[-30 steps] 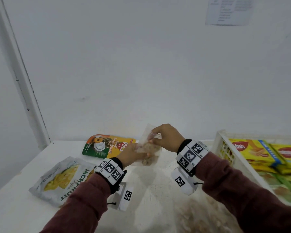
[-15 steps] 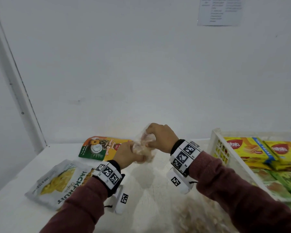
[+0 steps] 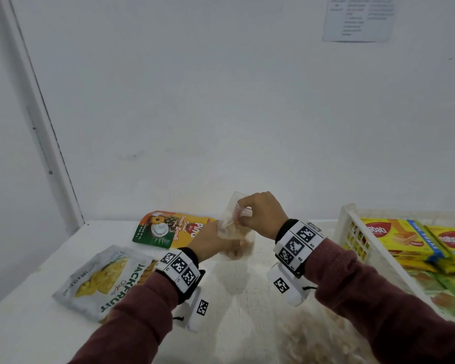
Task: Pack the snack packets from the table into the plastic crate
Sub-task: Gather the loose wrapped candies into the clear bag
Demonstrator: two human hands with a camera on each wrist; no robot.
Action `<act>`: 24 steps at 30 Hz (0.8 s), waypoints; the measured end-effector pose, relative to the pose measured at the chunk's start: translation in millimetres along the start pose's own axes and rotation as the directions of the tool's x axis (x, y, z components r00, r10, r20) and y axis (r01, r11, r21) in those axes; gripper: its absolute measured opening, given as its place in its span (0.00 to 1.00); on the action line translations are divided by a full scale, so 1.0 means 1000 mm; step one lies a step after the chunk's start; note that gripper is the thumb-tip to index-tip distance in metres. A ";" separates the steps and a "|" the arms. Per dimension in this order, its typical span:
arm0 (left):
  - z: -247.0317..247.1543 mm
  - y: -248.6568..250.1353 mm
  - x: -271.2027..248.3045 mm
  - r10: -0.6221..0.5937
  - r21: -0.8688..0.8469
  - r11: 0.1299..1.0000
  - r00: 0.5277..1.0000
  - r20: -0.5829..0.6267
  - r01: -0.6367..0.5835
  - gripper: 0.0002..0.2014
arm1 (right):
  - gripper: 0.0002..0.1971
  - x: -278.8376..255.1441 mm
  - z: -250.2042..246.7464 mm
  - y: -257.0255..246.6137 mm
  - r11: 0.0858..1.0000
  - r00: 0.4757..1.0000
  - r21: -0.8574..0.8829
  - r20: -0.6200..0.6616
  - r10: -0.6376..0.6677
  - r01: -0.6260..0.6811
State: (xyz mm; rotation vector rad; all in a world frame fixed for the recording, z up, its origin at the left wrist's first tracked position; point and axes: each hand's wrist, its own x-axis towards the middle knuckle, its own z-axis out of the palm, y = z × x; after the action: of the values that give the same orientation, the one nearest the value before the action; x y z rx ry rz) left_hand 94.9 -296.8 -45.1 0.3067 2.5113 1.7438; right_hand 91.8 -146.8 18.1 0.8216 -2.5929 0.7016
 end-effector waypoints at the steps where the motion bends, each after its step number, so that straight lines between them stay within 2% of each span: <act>1: 0.000 0.001 0.000 0.003 -0.021 1.000 1.000 -0.002 -0.003 0.15 | 0.08 -0.001 0.001 0.000 1.000 1.000 0.024 0.008 -0.010 0.010; 4: 0.000 -0.002 0.000 0.025 -0.020 0.999 0.998 -0.051 -0.026 0.10 | 0.07 0.000 0.005 0.002 0.995 0.998 0.086 0.040 -0.051 0.048; 7: -0.002 -0.006 0.002 0.024 -0.052 0.998 0.996 -0.089 -0.029 0.10 | 0.07 0.001 0.005 0.006 0.993 0.994 0.084 0.056 -0.090 0.085; 10: -0.003 -0.007 0.001 0.042 -0.057 0.997 0.991 -0.130 -0.050 0.13 | 0.09 0.002 0.004 0.012 0.978 0.991 0.157 -0.029 -0.133 0.136; 12: -0.004 -0.007 0.001 0.065 -0.041 0.997 0.985 -0.158 -0.072 0.13 | 0.08 0.004 0.002 0.015 0.985 0.990 0.114 -0.064 -0.122 0.129; 14: -0.004 -0.007 0.002 0.073 -0.043 0.996 0.980 -0.186 -0.082 0.12 | 0.06 0.005 0.001 0.019 0.994 0.996 0.064 -0.031 -0.086 0.088; 16: -0.003 -0.006 0.002 0.067 -0.067 0.994 0.972 -0.227 -0.085 0.11 | 0.14 0.005 0.001 0.020 0.995 0.998 0.075 -0.012 -0.068 0.069; 19: -0.002 -0.004 0.003 0.034 -0.083 0.995 0.987 -0.157 -0.047 0.09 | 0.19 0.006 0.005 0.020 0.990 0.998 0.127 -0.039 -0.056 0.061; 24: 0.001 -0.008 0.000 -0.001 -0.069 0.998 0.997 -0.082 -0.005 0.07 | 0.14 0.008 0.000 0.019 0.976 0.999 0.216 -0.032 -0.007 0.013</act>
State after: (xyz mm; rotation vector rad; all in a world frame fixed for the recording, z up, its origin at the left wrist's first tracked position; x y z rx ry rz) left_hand 93.8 -298.7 -52.5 0.2386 2.4983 1.8768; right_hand 74.4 -136.6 14.8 0.8786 -2.5131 0.9995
